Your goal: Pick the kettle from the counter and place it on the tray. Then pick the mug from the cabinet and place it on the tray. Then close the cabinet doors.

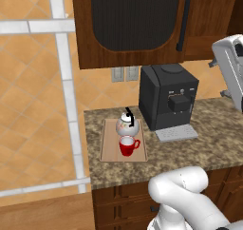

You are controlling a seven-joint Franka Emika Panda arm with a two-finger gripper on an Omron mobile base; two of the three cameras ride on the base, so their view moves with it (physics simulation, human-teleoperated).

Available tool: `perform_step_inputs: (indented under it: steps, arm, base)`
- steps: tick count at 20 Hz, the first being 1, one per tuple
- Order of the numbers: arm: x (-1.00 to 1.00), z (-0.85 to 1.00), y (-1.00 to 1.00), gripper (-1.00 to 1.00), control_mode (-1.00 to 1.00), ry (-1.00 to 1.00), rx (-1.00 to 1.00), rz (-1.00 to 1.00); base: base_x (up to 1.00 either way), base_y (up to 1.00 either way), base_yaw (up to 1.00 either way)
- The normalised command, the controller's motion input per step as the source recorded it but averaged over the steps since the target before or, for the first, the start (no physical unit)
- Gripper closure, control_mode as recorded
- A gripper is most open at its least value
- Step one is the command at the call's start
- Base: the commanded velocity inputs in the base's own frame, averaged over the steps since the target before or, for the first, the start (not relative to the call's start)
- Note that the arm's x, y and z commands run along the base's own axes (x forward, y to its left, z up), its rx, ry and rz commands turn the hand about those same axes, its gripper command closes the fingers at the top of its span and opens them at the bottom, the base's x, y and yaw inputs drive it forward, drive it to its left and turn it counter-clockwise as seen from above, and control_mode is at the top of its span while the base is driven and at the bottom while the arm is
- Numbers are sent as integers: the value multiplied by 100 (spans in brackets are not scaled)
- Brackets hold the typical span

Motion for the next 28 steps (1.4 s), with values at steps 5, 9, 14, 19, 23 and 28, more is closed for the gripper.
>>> perform_step_inputs:
  steps: [5,9,14,19,23,28]
  arm:
    - [-16,0,-55,-100,-100,-3,-7,-27]
    - [0,0,-74,-100,-100,-5,-1,-28]
    - [-1,-1,-77,-100,-100,-5,-2,-20]
    - [-11,-3,-84,-100,-100,-5,-3,-13]
    - [-6,-8,-88,-100,-100,-5,0,-24]
    - [-15,3,-70,-100,-100,-17,0,-34]
  base:
    - [0,0,0]
    - [0,0,0]
    - [0,0,0]
    - [0,0,0]
    - [0,0,0]
    - [0,0,0]
